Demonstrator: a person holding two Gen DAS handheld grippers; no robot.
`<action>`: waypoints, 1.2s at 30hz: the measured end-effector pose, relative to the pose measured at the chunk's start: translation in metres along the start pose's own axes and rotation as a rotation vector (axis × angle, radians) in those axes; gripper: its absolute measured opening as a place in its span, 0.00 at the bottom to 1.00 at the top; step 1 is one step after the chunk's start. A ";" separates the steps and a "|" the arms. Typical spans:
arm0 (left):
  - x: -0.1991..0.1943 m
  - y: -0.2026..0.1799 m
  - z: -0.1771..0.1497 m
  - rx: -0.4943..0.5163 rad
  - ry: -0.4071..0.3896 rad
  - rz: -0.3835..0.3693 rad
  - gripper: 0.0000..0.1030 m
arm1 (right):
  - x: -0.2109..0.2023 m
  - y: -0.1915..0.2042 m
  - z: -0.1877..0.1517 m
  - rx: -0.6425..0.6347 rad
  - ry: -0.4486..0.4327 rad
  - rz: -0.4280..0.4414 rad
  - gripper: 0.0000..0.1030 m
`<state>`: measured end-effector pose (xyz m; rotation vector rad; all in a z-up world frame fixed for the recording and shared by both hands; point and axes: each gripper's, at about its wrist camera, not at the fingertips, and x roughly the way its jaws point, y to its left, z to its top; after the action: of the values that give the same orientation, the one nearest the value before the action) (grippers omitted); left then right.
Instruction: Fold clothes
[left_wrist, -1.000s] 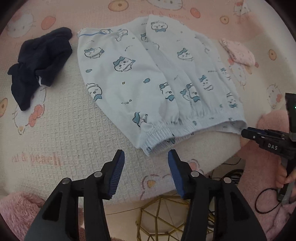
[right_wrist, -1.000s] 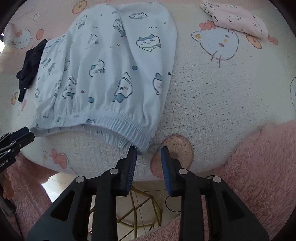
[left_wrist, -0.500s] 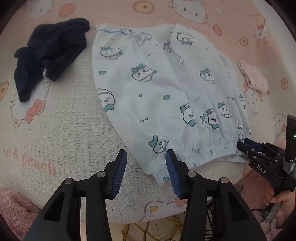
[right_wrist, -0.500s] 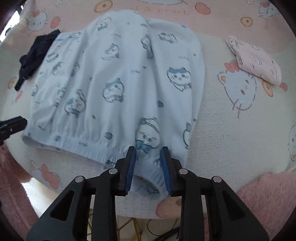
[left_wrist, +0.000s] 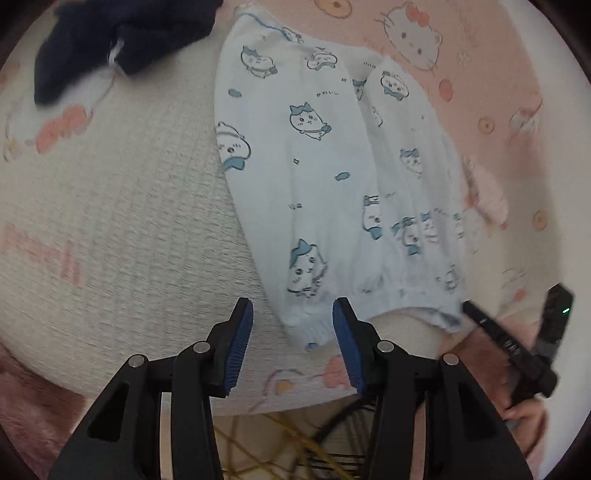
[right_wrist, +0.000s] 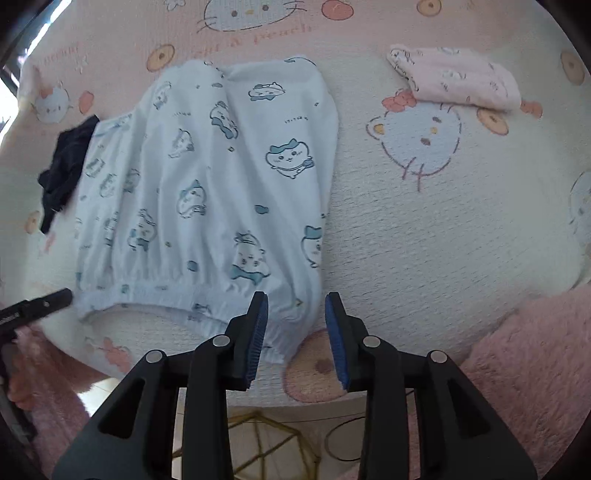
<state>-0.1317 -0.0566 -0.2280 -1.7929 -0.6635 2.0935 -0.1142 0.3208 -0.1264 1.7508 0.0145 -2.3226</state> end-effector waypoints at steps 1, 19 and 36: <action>0.004 0.001 -0.002 -0.014 0.008 -0.023 0.46 | 0.005 -0.006 -0.003 0.037 0.029 0.019 0.32; 0.013 -0.016 -0.007 0.036 -0.038 0.025 0.26 | -0.011 -0.049 -0.014 0.193 0.018 0.081 0.38; 0.002 0.027 -0.012 -0.173 -0.058 -0.047 0.13 | -0.001 -0.058 -0.049 0.205 0.108 0.177 0.19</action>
<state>-0.1185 -0.0768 -0.2454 -1.7910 -0.9191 2.1205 -0.0789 0.3845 -0.1470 1.8847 -0.3570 -2.1666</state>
